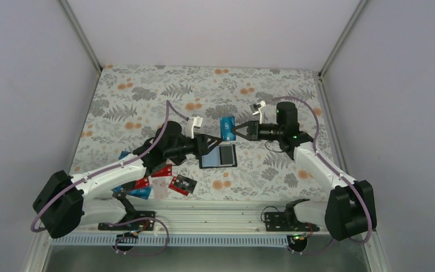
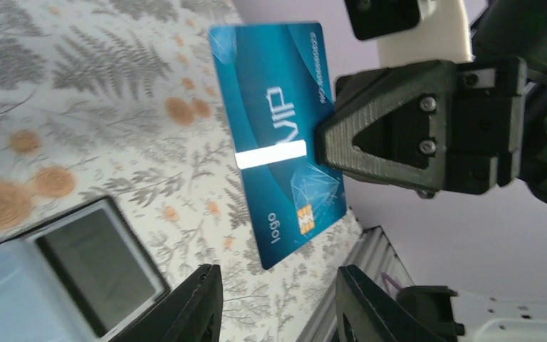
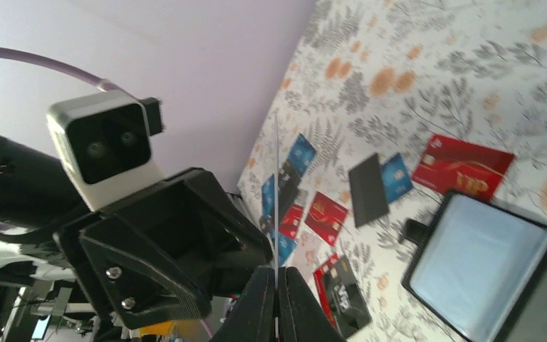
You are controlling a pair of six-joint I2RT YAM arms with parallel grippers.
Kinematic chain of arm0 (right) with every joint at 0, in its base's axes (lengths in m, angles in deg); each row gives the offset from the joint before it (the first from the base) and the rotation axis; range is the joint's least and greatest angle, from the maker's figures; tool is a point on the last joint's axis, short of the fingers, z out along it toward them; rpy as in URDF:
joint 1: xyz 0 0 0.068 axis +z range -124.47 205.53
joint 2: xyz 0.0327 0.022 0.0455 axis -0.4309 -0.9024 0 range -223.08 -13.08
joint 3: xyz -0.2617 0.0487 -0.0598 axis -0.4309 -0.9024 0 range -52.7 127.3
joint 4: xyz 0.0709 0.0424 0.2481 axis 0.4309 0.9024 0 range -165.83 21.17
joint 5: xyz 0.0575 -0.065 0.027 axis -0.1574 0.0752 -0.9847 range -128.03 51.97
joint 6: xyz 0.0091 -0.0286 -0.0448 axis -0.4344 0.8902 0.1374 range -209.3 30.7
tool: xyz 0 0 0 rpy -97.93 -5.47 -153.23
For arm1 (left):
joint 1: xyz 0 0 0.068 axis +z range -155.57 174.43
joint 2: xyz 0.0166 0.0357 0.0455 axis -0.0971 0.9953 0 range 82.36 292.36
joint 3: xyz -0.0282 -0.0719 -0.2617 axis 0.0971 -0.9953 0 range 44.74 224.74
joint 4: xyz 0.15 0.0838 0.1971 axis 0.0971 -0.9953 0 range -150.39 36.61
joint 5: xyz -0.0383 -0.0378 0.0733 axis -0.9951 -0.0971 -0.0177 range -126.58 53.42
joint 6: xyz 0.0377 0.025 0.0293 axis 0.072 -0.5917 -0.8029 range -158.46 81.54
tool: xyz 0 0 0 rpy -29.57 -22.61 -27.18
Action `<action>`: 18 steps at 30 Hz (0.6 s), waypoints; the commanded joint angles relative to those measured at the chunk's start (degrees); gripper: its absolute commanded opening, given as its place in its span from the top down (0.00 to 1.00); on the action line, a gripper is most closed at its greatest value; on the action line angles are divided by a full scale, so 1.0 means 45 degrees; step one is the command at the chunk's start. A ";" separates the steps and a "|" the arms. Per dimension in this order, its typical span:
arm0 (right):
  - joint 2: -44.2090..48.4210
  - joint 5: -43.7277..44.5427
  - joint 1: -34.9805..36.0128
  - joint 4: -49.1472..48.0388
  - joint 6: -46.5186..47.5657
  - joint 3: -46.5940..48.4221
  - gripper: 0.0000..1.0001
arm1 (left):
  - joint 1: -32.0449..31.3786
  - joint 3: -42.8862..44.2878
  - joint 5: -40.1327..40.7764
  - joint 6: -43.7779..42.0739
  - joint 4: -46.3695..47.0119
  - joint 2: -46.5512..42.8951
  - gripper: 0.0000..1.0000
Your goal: Put the credit cards into the card holder
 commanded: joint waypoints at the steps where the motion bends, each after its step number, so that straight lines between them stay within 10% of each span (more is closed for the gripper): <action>1: -0.0178 0.0886 -0.0049 0.1029 0.0644 -0.0453 0.96 | -0.0047 -0.0242 0.1182 -0.0746 -0.1305 -0.0310 0.57; 18: -0.1571 0.2229 0.0114 0.1199 0.1301 -0.1643 0.96 | -0.0058 0.0077 0.2787 -0.1268 -0.2618 0.2014 0.58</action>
